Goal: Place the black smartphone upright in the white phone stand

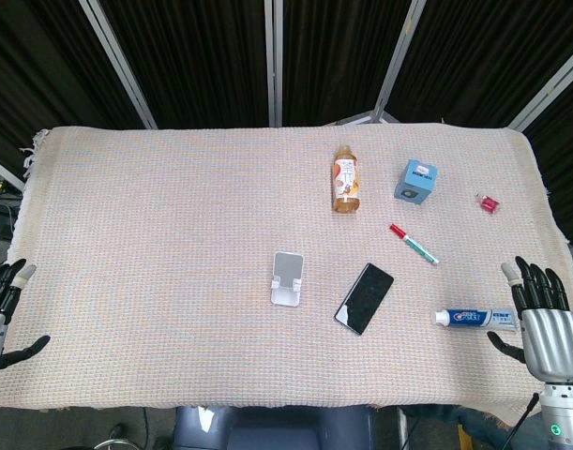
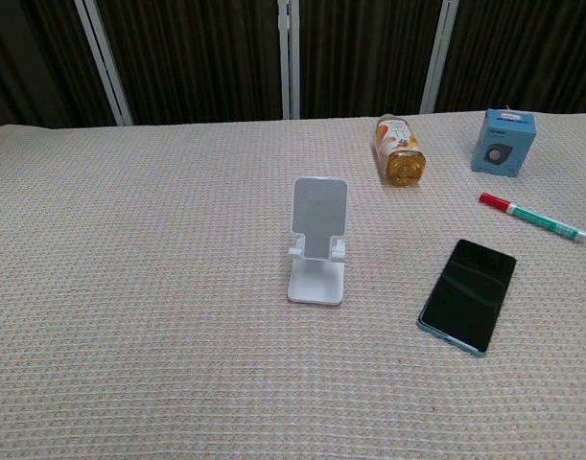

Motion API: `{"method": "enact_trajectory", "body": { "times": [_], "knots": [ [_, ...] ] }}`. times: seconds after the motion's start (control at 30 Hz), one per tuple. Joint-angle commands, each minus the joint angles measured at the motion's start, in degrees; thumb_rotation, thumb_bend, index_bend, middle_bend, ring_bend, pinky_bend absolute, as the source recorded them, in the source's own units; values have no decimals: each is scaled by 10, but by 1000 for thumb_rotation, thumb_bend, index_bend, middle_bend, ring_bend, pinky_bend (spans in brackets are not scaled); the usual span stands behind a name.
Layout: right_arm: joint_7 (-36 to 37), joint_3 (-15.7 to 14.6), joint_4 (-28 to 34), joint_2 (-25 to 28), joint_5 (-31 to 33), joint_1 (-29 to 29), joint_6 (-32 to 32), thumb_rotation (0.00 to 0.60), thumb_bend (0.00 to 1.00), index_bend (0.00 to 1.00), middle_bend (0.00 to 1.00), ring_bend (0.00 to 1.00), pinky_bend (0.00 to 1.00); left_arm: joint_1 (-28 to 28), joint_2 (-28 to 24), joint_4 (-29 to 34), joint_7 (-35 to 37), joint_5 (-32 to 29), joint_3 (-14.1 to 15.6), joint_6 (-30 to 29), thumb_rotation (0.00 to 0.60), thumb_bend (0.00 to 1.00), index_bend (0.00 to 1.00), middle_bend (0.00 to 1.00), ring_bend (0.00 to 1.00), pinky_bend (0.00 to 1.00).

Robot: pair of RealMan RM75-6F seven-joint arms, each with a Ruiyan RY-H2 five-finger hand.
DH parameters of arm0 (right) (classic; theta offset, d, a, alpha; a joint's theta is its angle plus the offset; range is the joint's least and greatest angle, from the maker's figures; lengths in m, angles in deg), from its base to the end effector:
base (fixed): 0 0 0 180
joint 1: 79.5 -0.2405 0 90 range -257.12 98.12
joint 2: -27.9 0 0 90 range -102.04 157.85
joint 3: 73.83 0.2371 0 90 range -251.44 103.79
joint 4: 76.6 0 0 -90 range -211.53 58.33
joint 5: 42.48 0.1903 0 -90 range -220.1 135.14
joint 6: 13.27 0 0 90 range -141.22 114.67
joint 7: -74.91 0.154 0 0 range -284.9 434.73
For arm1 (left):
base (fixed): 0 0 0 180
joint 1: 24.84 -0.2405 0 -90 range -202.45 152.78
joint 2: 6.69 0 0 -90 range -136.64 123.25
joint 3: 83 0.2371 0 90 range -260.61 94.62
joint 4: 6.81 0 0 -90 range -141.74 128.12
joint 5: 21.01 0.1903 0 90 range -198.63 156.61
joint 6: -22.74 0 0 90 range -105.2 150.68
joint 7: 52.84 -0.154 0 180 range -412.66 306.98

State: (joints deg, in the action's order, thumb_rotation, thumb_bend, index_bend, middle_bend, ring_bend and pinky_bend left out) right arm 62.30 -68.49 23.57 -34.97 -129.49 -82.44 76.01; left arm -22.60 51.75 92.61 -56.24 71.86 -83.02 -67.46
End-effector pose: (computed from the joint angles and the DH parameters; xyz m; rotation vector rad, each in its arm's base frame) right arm -0.2588 -0.1844 0.1806 1.3528 -0.7546 0.8811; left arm -0.2602 0.1642 0.1860 -1.4480 -0.8276 -0.9358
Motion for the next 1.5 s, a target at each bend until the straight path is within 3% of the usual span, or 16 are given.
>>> {"method": "enact_trajectory", "body": {
  "times": [0.03,0.37,0.5,0.6,0.67,0.83,1.03,1.5],
  "knots": [
    [0,0,-1,0,0,0,-1,600,0,0,0,0,0,1,0,2,2,-2,0,2,600,0,0,0,0,0],
    [5,-4,2,-1,-1,-22,-42,600,0,0,0,0,0,1,0,1,3,-14,-4,5,600,0,0,0,0,0],
    [64,-12,-38,7,-42,-98,-158,600,0,0,0,0,0,6,2,2,2,-25,-8,16,600,0,0,0,0,0],
    [135,-27,-89,5,-107,-175,-251,600,0,0,0,0,0,10,5,2,-3,-38,-11,28,600,0,0,0,0,0],
    [171,-36,-132,-7,-157,-219,-278,600,0,0,6,0,0,14,8,2,-9,-49,-15,36,600,0,0,0,0,0],
    [225,-55,-235,-65,-248,-302,-292,600,0,49,70,29,39,21,21,3,-35,-78,-23,55,600,0,0,0,0,0],
    [227,-73,-323,-125,-293,-361,-312,600,0,100,131,114,81,29,33,-8,-54,-98,-28,69,600,0,0,0,0,0],
    [224,-120,-456,-209,-322,-406,-300,600,0,132,136,127,83,43,46,-26,-71,-127,-34,98,600,0,0,0,0,0]
  ]
}}
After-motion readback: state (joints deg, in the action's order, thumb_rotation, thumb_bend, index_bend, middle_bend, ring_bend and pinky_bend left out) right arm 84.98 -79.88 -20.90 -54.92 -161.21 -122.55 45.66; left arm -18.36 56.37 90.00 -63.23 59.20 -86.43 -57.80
